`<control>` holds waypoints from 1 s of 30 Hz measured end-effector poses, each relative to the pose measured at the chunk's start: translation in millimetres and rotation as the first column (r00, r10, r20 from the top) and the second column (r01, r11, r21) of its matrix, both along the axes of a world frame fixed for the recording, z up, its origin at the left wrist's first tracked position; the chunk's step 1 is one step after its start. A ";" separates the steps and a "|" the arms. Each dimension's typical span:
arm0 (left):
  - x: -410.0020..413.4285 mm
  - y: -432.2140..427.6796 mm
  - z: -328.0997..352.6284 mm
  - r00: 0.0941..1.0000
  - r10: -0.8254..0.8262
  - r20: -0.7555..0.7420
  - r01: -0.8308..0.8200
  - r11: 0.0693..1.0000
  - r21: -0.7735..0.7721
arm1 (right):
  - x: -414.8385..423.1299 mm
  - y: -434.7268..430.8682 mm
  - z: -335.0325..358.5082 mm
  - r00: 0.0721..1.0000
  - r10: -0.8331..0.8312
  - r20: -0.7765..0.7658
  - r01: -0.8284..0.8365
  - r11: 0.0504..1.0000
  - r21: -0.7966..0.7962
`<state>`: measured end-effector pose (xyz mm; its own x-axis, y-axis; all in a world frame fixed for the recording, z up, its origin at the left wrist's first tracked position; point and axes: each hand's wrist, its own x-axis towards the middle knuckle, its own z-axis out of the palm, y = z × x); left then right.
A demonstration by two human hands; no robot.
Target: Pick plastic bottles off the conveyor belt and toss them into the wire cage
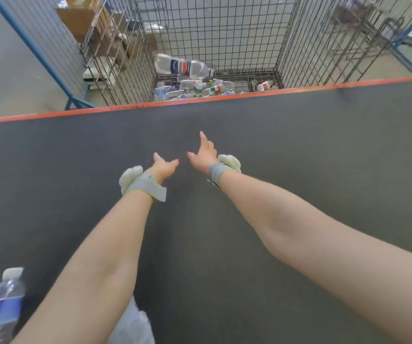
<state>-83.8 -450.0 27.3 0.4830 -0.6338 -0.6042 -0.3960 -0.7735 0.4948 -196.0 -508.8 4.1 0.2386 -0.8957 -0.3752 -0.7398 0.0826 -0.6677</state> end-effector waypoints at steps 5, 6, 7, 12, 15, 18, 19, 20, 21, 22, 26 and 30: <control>-4.9 123.2 -6.9 0.954 -0.264 0.143 0.227 0.946 0.230 | -24.6 104.5 -11.5 0.987 0.111 -0.115 -0.086 0.976 0.198; -7.6 148.1 -2.4 0.934 -0.311 0.173 0.259 0.927 0.270 | -30.5 130.3 -10.2 0.981 0.154 -0.116 -0.123 0.963 0.238; -13.0 178.3 2.7 0.918 -0.341 0.201 0.280 0.919 0.278 | -40.2 163.4 -6.8 0.971 0.207 -0.124 -0.172 0.954 0.244; -21.3 231.4 -10.5 0.898 -0.378 0.226 0.288 0.893 0.346 | -66.4 241.1 -30.0 0.910 0.373 -0.181 -0.302 0.896 0.326; -33.1 270.2 -20.9 0.859 -0.390 0.331 0.262 0.891 0.370 | -86.0 287.4 -39.5 0.863 0.447 -0.237 -0.362 0.873 0.327; -48.7 310.0 -28.8 0.821 -0.366 0.438 0.203 0.905 0.375 | -112.3 322.0 -54.5 0.772 0.503 -0.388 -0.419 0.862 0.284; -53.1 320.9 -30.7 0.828 -0.347 0.441 0.191 0.913 0.360 | -121.9 330.4 -58.7 0.745 0.499 -0.442 -0.425 0.866 0.262; -57.7 326.9 -32.1 0.855 -0.317 0.411 0.181 0.924 0.335 | -131.4 333.5 -59.9 0.734 0.482 -0.478 -0.413 0.876 0.249; -64.7 331.5 -35.1 0.896 -0.268 0.353 0.162 0.939 0.302 | -142.7 336.1 -60.3 0.745 0.452 -0.489 -0.381 0.892 0.244; -69.1 331.5 -36.3 0.935 -0.208 0.286 0.129 0.954 0.270 | -148.8 332.2 -59.2 0.768 0.418 -0.485 -0.341 0.908 0.244; -95.5 316.9 -41.0 0.990 -0.121 0.072 0.109 0.981 0.160 | -163.8 312.7 -49.2 0.793 0.297 -0.533 -0.228 0.954 0.193; -107.8 281.6 -29.7 0.996 0.032 -0.085 -0.033 0.999 -0.007 | -156.6 286.3 -35.7 0.834 0.231 -0.501 -0.197 0.973 0.121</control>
